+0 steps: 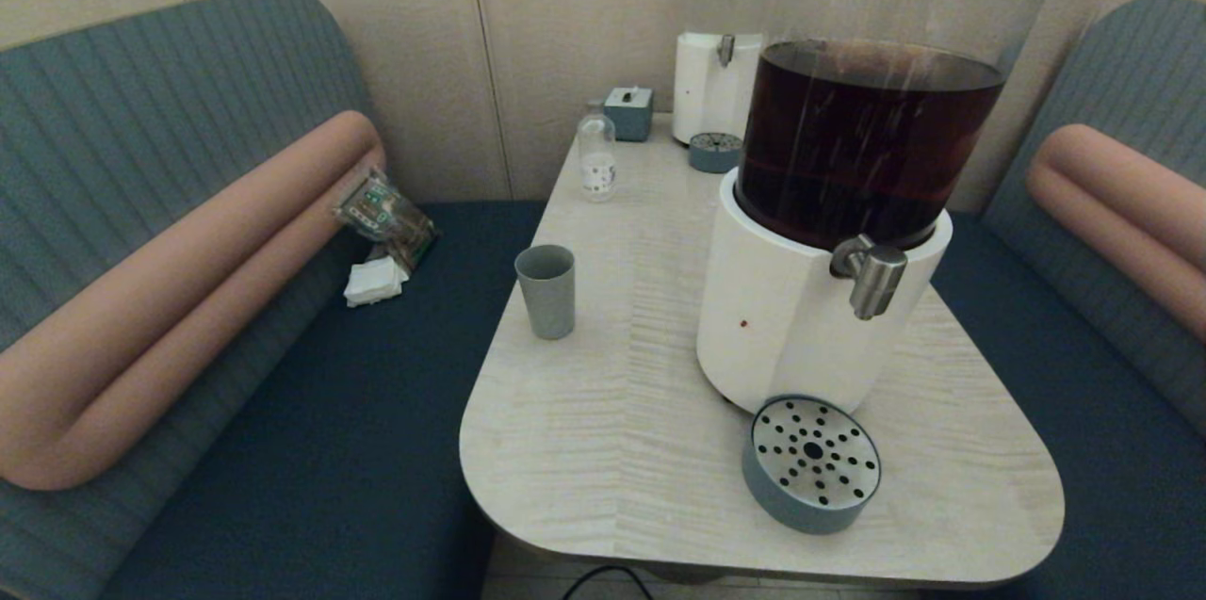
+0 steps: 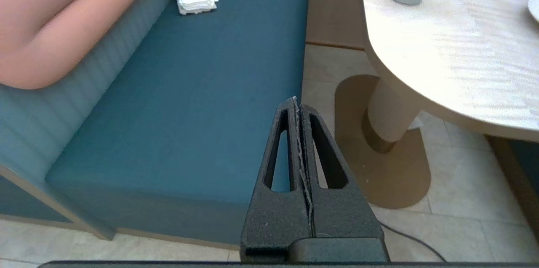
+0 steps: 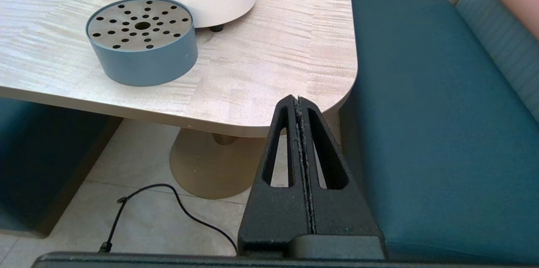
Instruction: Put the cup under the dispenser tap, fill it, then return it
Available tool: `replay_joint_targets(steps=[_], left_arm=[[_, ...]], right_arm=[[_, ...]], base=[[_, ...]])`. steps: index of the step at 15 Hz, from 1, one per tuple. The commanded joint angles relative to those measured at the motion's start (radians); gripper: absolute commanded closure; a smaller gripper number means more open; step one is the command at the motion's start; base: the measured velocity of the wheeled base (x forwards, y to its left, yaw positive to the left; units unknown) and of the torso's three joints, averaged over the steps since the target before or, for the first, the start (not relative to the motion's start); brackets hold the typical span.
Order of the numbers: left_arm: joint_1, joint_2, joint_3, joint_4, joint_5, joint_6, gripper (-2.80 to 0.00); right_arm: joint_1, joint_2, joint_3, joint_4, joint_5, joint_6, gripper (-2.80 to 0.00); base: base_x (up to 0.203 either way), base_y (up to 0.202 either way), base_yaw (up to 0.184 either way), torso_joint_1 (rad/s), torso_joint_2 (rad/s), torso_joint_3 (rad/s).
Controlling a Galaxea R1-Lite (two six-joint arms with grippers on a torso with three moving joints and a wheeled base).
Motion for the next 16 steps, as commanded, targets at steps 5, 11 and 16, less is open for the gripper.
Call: replay_joint_targets(steps=[5, 11, 16], left_arm=[[0.001, 0.002, 0.003, -0.020, -0.022, -0.003, 0.00], [0.001, 0.003, 0.001, -0.019, -0.021, -0.007, 0.00], [0.000, 0.003, 0.001, -0.019, -0.021, -0.009, 0.00]], right_arm=[[0.000, 0.000, 0.002, 0.000, 0.001, -0.011, 0.00], [0.000, 0.000, 0.001, 0.000, 0.001, -0.008, 0.00], [0.000, 0.000, 0.001, 0.000, -0.001, 0.021, 0.00]], base=[[0.000, 0.000, 0.000, 0.000, 0.00, 0.000], [0.000, 0.000, 0.000, 0.000, 0.00, 0.000], [0.000, 0.000, 0.000, 0.000, 0.00, 0.000]])
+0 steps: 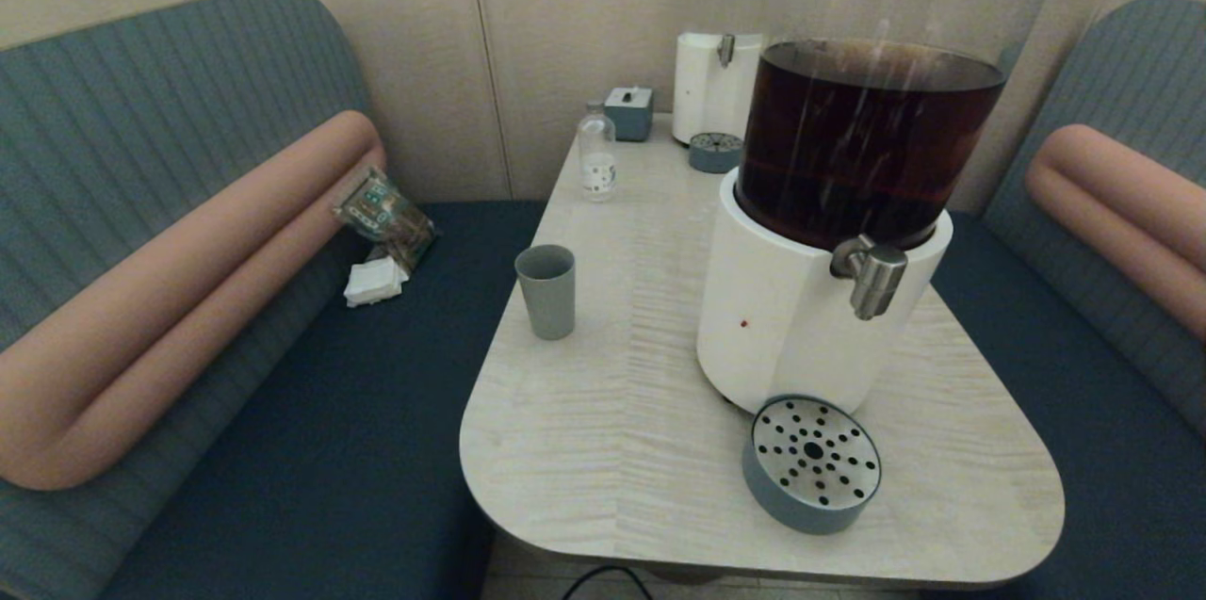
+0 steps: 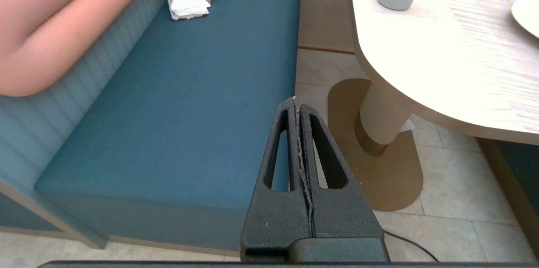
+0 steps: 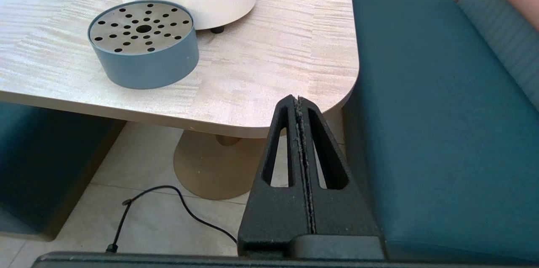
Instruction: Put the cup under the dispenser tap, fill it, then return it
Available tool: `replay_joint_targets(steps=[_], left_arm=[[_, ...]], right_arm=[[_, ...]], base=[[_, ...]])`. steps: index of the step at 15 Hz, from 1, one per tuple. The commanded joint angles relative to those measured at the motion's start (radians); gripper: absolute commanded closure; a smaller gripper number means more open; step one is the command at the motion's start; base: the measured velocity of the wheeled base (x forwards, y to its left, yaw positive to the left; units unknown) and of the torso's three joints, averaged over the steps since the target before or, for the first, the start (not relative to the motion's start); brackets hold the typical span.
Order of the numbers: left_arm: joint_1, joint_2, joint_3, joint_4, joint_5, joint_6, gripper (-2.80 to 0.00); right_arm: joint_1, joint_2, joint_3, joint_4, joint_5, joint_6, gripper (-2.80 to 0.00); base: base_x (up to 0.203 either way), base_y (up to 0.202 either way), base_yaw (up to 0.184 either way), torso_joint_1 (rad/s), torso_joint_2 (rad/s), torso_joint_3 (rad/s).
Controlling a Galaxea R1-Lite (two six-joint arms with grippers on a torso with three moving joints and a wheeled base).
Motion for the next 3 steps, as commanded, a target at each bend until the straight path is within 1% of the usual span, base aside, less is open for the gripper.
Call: replay_joint_targets(steps=[1, 3], left_arm=[[0.000, 0.003, 0.000, -0.001, 0.001, 0.000, 0.00], [0.000, 0.003, 0.000, -0.001, 0.001, 0.000, 0.00]], right_arm=[[0.000, 0.000, 0.002, 0.000, 0.001, 0.000, 0.00], [0.000, 0.000, 0.001, 0.000, 0.001, 0.000, 0.00]], base=[[0.000, 0.000, 0.000, 0.000, 0.00, 0.000], [0.000, 0.000, 0.000, 0.000, 0.00, 0.000]])
